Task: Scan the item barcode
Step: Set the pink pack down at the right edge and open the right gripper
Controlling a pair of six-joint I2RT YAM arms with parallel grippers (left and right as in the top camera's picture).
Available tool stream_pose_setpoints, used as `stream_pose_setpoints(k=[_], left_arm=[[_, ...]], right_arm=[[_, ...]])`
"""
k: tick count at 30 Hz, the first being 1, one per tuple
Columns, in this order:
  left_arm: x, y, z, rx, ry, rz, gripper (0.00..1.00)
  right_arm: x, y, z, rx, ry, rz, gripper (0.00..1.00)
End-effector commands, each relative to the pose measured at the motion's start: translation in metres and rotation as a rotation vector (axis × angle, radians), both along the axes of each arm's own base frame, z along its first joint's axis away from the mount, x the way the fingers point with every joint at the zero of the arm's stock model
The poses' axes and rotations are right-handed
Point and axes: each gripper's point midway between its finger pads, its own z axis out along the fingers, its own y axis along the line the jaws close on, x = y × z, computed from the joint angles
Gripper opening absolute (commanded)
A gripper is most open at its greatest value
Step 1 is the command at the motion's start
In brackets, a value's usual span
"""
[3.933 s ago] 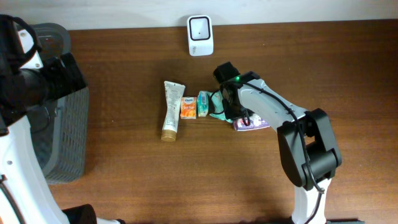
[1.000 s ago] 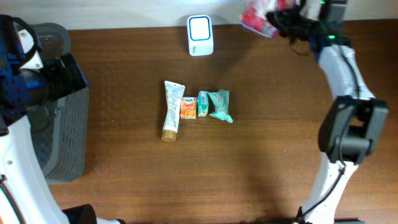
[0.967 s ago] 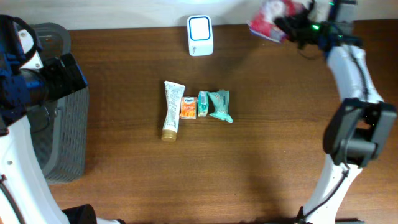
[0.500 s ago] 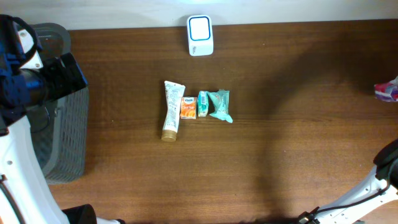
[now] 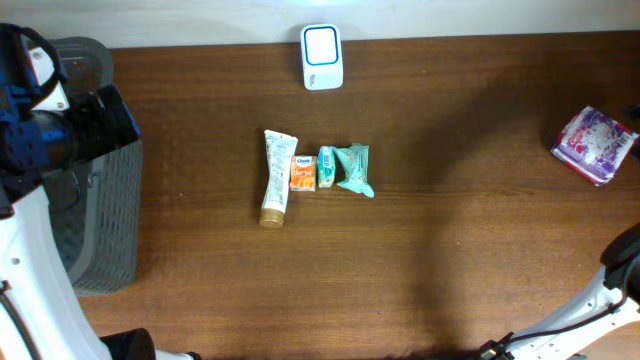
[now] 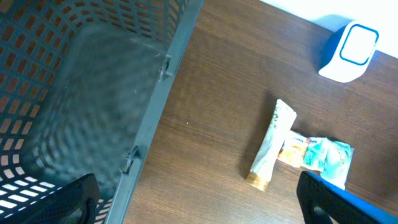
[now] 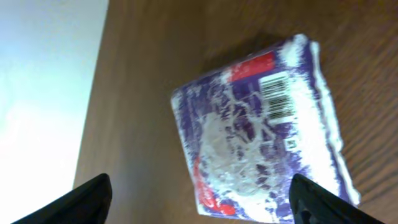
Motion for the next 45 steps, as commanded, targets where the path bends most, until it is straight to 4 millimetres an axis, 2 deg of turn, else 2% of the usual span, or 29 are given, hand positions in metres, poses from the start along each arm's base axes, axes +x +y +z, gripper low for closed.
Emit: stream_pose_setpoints(k=[1, 2, 3, 6, 9, 12, 14, 17, 19, 21, 22, 24, 26, 27, 29, 30, 31, 33, 34, 35, 36, 37, 40, 41, 42, 45], left_arm=[[-0.002, 0.002, 0.002, 0.011, -0.004, -0.004, 0.99], [-0.002, 0.002, 0.002, 0.011, -0.004, -0.004, 0.99], [-0.002, 0.002, 0.002, 0.011, -0.004, -0.004, 0.99], [-0.002, 0.002, 0.002, 0.011, -0.004, -0.004, 0.99], [-0.002, 0.002, 0.002, 0.011, -0.004, -0.004, 0.99], [-0.002, 0.002, 0.002, 0.011, -0.004, -0.004, 0.99], [-0.002, 0.002, 0.002, 0.011, -0.004, -0.004, 0.99], [-0.002, 0.002, 0.002, 0.011, -0.004, -0.004, 0.99], [-0.002, 0.002, 0.002, 0.011, -0.004, -0.004, 0.99], [-0.002, 0.002, 0.002, 0.011, -0.004, -0.004, 0.99], [-0.002, 0.002, 0.002, 0.011, -0.004, -0.004, 0.99], [-0.002, 0.002, 0.002, 0.011, -0.004, -0.003, 0.99], [-0.002, 0.002, 0.002, 0.011, -0.004, -0.004, 0.99], [-0.002, 0.002, 0.002, 0.011, -0.004, -0.004, 0.99], [-0.002, 0.002, 0.002, 0.011, -0.004, -0.003, 0.99], [-0.002, 0.002, 0.002, 0.011, -0.004, -0.003, 0.99], [-0.002, 0.002, 0.002, 0.011, -0.004, -0.004, 0.99], [-0.002, 0.002, 0.002, 0.011, -0.004, -0.004, 0.99], [-0.002, 0.002, 0.002, 0.011, -0.004, -0.004, 0.99], [-0.002, 0.002, 0.002, 0.011, -0.004, -0.003, 0.99], [-0.002, 0.002, 0.002, 0.011, -0.004, -0.004, 0.99], [-0.002, 0.002, 0.002, 0.011, -0.004, -0.004, 0.99], [-0.002, 0.002, 0.002, 0.011, -0.004, -0.003, 0.99], [-0.002, 0.002, 0.002, 0.011, -0.004, -0.004, 0.99], [-0.002, 0.002, 0.002, 0.011, -0.004, -0.004, 0.99], [-0.002, 0.002, 0.002, 0.011, -0.004, -0.004, 0.99]], right_arm=[[0.002, 0.011, 0.024, -0.01, -0.05, 0.056, 0.87], [0.004, 0.017, 0.022, -0.032, -0.046, 0.096, 0.87], [0.01, 0.031, 0.019, -0.09, -0.029, 0.185, 0.87], [0.009, 0.034, -0.011, -0.327, 0.261, 0.139, 0.87], [0.025, 0.054, -0.024, -0.621, 0.491, 0.126, 0.86], [0.033, 0.061, -0.034, -0.846, 0.645, 0.087, 0.82], [0.033, 0.063, -0.055, -0.901, 0.72, 0.093, 0.82], [0.024, 0.054, -0.093, -0.897, 0.806, 0.106, 0.8], [0.023, 0.054, -0.105, -0.877, 0.817, 0.144, 0.64], [0.024, 0.059, -0.099, -0.849, 0.797, 0.16, 0.15], [0.032, 0.063, -0.085, -0.823, 0.742, 0.165, 0.04], [0.053, 0.072, -0.042, -0.738, 0.578, 0.181, 0.04], [0.076, 0.091, 0.008, -0.541, 0.326, 0.259, 0.04], [0.082, 0.101, 0.022, -0.439, 0.228, 0.307, 0.04], [0.085, 0.137, 0.046, -0.116, -0.063, 0.489, 0.04], [0.078, 0.16, 0.052, 0.027, -0.184, 0.601, 0.04], [0.073, 0.17, 0.05, 0.083, -0.216, 0.644, 0.04], [0.063, 0.177, 0.023, 0.151, -0.174, 0.639, 0.04], [0.057, 0.177, 0.004, 0.18, -0.145, 0.628, 0.04], [0.049, 0.17, -0.017, 0.183, -0.103, 0.601, 0.04], [0.046, 0.168, -0.018, 0.186, -0.091, 0.593, 0.04], [0.048, 0.169, -0.011, 0.186, -0.11, 0.599, 0.08], [0.062, 0.186, 0.026, 0.072, -0.129, 0.651, 0.38], [0.068, 0.193, 0.03, -0.043, -0.068, 0.66, 0.47], [0.075, 0.202, 0.026, -0.203, 0.045, 0.664, 0.53], [0.095, 0.238, 0.007, -0.712, 0.352, 0.654, 0.58]])
